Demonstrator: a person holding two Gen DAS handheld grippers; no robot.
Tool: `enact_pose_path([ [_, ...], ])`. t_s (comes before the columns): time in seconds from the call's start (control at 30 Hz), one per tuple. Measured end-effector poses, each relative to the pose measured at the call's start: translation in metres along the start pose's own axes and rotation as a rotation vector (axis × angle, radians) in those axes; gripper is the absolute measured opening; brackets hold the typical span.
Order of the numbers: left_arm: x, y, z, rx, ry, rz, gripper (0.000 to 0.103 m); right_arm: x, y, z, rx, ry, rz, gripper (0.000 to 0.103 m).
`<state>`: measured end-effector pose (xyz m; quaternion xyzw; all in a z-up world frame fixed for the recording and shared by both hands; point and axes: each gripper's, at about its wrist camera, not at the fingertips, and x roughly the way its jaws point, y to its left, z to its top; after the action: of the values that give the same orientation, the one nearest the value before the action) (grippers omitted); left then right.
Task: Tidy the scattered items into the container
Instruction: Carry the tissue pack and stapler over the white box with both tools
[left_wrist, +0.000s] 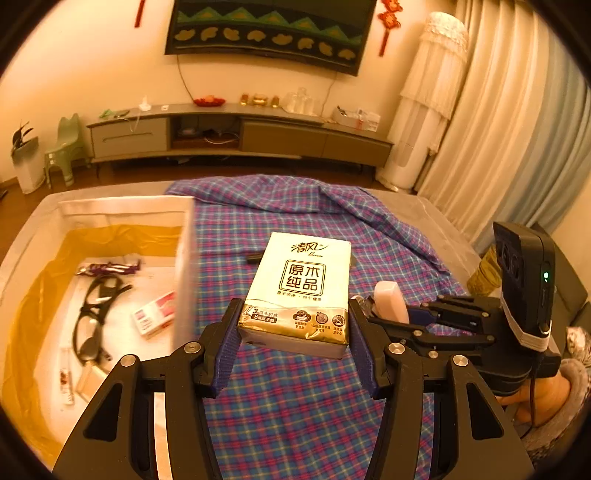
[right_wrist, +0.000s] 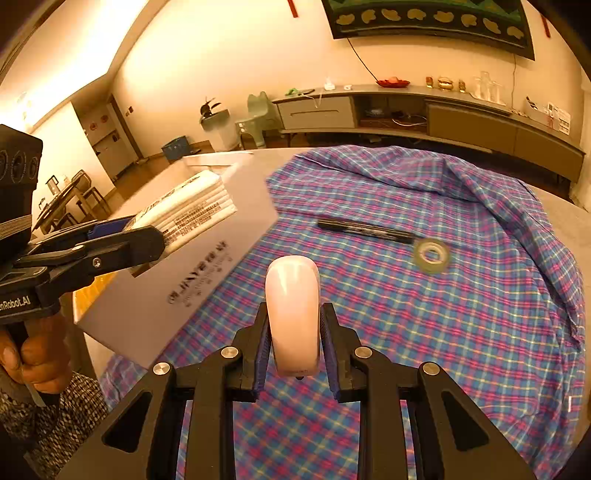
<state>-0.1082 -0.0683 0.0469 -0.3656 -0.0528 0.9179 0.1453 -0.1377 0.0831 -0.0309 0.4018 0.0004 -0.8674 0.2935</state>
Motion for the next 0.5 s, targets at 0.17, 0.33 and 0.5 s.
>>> enact_pose_path([
  [0.17, -0.024, 0.021, -0.003, -0.023, -0.029, 0.017, 0.056, 0.001, 0.028, -0.004, 0.001, -0.012, 0.029, 0.027],
  [0.33, -0.051, 0.051, -0.008, -0.065, -0.058, 0.04, 0.056, 0.001, 0.052, -0.008, 0.005, -0.019, 0.056, 0.027],
  [0.5, -0.07, 0.082, -0.011, -0.124, -0.075, 0.066, 0.056, -0.002, 0.073, -0.002, 0.014, -0.035, 0.082, 0.027],
])
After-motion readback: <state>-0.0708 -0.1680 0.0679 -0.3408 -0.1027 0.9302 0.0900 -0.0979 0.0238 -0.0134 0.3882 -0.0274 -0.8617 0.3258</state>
